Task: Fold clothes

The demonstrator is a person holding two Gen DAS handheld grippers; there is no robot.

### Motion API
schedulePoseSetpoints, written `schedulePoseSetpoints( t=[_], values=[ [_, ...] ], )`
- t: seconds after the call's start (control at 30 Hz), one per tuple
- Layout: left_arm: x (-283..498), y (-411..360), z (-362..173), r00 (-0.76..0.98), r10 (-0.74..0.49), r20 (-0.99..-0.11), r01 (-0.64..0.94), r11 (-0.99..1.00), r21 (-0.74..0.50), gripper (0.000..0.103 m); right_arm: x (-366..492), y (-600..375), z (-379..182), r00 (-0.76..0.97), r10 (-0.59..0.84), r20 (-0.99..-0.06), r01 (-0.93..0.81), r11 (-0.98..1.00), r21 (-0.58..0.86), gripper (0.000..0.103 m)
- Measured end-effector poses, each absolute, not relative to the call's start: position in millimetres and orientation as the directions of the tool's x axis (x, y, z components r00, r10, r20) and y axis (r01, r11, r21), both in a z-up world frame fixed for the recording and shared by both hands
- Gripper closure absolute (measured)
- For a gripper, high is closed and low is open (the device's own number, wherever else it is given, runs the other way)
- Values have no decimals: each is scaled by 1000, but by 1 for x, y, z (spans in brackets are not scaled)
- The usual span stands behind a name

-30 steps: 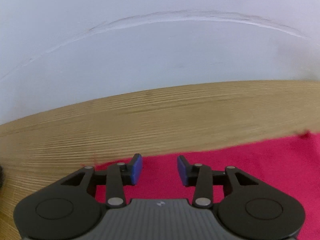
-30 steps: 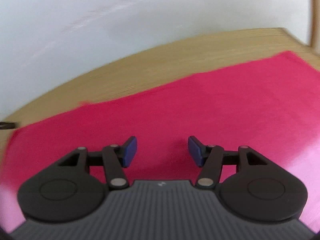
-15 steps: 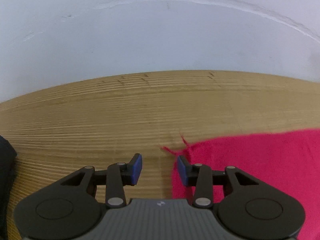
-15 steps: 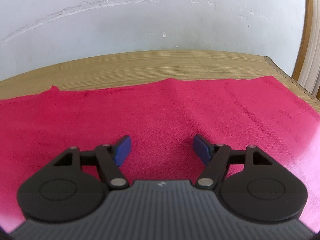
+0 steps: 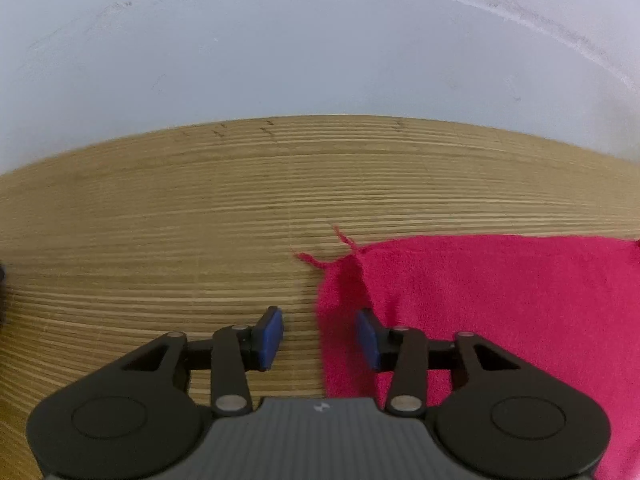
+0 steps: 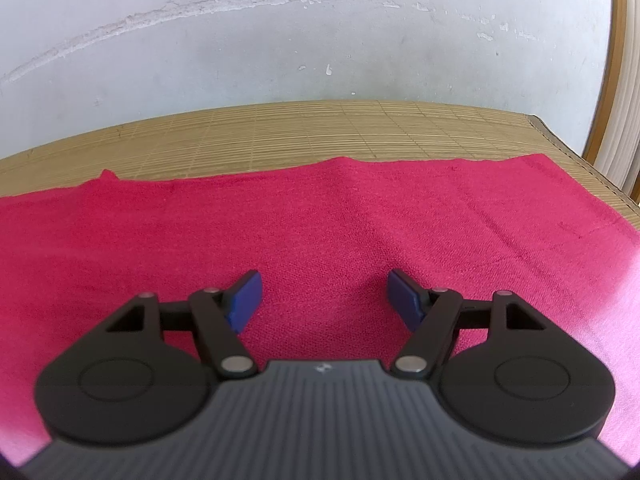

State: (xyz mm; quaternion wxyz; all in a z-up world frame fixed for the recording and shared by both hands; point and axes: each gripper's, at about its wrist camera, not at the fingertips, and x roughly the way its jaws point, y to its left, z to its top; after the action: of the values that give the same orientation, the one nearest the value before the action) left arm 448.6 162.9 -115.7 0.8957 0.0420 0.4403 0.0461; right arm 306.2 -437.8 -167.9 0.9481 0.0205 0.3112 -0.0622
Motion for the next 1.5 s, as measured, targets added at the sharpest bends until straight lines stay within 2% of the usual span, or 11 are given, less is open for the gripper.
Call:
schedulePoseSetpoints(
  t=[0.1, 0.27, 0.3, 0.6, 0.67, 0.77, 0.83, 0.93, 1.07, 1.3, 1.5],
  values=[
    [456, 164, -114, 564, 351, -747, -172, 935, 309, 52, 307, -438, -168, 798, -106, -593, 132, 991, 0, 32],
    [460, 170, -115, 524, 437, -731, -203, 898, 392, 57, 308, -438, -167, 798, -106, -593, 133, 991, 1, 32],
    [458, 167, -114, 531, 421, -735, -197, 905, 376, 63, 309, -438, -167, 798, -107, -593, 134, 991, 3, 32],
    [429, 158, -95, 625, 82, -776, -17, 996, 92, 59, 359, -474, -139, 771, -142, -621, 166, 986, -20, 31],
    [431, 156, -100, 619, 68, -782, 5, 996, 90, 59, 377, -497, -141, 738, -91, -669, 179, 982, 65, 31],
    [428, 144, -108, 610, 106, -785, 27, 988, 155, 55, 394, -500, -148, 695, -69, -716, 105, 994, 5, 30],
    [422, 135, -107, 618, 144, -773, 31, 978, 206, 53, 398, -504, -149, 697, -110, -709, 104, 993, -52, 22],
    [417, 126, -103, 618, 172, -767, 30, 970, 242, 52, 406, -536, -149, 666, -301, -682, 322, 941, -100, 21],
    [417, 121, -103, 621, 197, -759, 33, 960, 277, 52, 412, -556, -154, 564, -585, -583, 491, 805, -333, 22],
    [397, 111, -70, 689, 188, -699, -7, 967, 254, 56, 376, -527, -119, 705, -409, -580, 431, 896, -109, 22],
    [356, 30, -57, 719, 27, -695, 180, 958, 223, 53, 313, -499, -89, 788, -199, -582, 295, 953, 73, 21]
  ],
)
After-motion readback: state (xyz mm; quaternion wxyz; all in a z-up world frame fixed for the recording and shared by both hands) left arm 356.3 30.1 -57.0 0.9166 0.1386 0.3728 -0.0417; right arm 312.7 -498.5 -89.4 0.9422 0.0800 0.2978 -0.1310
